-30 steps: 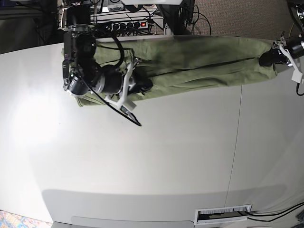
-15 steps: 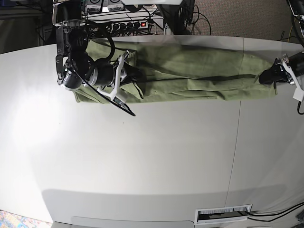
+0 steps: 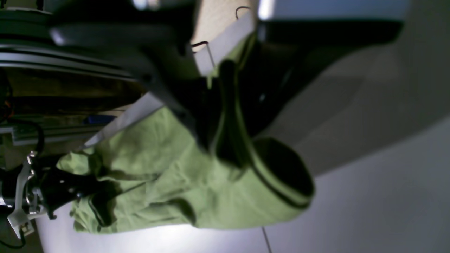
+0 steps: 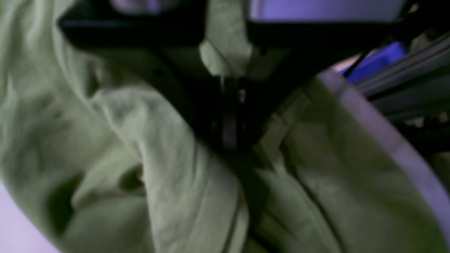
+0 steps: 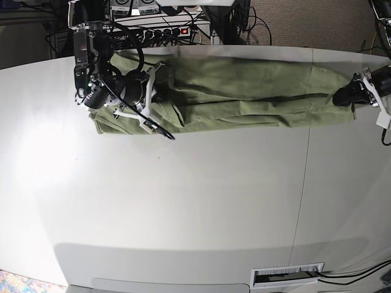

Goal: Fold the T-shirt properly
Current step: 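Fold the hem end with the left gripper toward the right gripper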

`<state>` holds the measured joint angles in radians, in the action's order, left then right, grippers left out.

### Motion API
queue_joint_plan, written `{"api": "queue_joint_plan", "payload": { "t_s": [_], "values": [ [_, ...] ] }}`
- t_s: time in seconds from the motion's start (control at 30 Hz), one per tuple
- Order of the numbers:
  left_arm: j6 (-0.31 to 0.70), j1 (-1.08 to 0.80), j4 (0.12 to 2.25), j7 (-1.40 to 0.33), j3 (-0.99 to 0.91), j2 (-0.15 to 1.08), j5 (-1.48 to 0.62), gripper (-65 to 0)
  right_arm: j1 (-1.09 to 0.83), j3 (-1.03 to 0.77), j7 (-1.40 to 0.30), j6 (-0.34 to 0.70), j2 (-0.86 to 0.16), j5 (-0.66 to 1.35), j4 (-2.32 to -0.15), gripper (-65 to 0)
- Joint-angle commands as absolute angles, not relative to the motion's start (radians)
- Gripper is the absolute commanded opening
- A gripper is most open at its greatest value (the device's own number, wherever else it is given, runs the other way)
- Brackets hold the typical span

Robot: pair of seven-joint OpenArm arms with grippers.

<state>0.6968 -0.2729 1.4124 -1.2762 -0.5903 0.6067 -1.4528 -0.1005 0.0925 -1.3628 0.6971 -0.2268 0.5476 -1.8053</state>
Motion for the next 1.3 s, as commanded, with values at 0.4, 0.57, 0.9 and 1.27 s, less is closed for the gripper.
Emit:
{"api": "queue_joint_plan", "payload": {
  "t_s": [0.4,0.57,0.9,1.27],
  "values": [
    [0.698,-0.266,1.566,-1.327,-0.598,0.623,-1.484,-65.0,-0.099,0.092,-1.261,0.698,-0.232,0.456,-1.699,-65.0],
    [0.698,-0.266,1.690,-1.332,-0.598,0.574,-1.484,-65.0,-0.097,0.093,-1.245,0.698,-0.229,0.456,-1.699,-65.0],
    [0.698,-0.282,1.825,-1.335,-0.598,0.417,-1.484,-65.0,-0.097,0.093,-1.245,0.698,-0.229,0.498,-1.699,-65.0],
    [0.698,-0.286,1.860,-1.317,-0.598,0.234,-1.484,-65.0,-0.097,0.092,-1.244,0.698,-0.229,0.508,-1.699,-65.0]
  ]
}}
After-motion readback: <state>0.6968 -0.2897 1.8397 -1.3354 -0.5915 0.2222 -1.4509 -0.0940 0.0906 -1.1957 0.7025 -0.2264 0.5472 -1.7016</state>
